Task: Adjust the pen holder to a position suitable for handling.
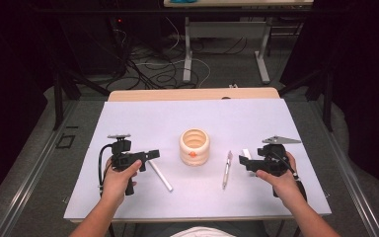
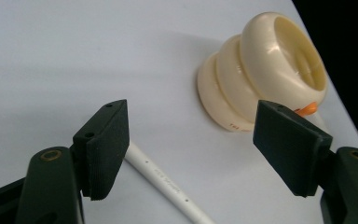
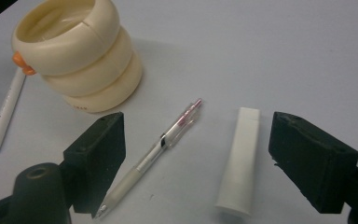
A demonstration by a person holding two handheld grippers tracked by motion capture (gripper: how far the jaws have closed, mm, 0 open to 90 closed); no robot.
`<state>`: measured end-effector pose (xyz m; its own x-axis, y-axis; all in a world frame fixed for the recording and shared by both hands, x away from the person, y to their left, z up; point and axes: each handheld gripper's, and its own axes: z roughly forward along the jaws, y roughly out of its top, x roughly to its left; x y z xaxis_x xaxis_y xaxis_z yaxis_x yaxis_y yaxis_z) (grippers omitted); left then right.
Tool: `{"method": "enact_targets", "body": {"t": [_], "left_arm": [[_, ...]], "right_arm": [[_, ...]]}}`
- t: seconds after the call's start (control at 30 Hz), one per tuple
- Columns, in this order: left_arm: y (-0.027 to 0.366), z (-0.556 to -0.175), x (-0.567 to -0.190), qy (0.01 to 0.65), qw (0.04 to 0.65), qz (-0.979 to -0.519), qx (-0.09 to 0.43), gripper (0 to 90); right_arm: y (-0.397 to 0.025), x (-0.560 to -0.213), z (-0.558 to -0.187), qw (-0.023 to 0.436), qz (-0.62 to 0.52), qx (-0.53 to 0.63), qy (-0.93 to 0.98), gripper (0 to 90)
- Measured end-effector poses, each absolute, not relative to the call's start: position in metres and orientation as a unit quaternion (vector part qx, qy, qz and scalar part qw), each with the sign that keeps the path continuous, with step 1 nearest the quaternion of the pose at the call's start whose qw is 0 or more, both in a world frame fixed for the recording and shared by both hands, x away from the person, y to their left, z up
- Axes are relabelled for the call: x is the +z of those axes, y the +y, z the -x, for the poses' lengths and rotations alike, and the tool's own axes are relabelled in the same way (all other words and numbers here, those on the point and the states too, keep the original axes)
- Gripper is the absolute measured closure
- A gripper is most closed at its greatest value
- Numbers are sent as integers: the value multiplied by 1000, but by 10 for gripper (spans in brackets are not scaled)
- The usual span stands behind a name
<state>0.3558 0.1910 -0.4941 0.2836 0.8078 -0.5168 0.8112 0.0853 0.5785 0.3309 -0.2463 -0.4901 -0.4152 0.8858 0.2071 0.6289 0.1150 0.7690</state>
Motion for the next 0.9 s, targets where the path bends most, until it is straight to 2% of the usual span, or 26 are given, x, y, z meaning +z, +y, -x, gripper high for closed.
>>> {"method": "enact_targets", "body": {"t": [0.13, 0.33, 0.6, 0.9], "left_arm": [[194, -356, -496, 577, 421, -699, 23, 224], [196, -356, -498, 574, 424, -699, 44, 167], [201, -356, -500, 568, 424, -703, 64, 164], [205, -357, -501, 566, 440, -695, 63, 164]], "right_arm": [[-230, -485, -331, 143, -513, 413, 739, 188], [-199, -480, -332, 128, -491, 413, 756, 169], [-163, -479, -335, 98, -469, 414, 774, 149], [-130, -478, -336, 65, -438, 403, 801, 173]]}}
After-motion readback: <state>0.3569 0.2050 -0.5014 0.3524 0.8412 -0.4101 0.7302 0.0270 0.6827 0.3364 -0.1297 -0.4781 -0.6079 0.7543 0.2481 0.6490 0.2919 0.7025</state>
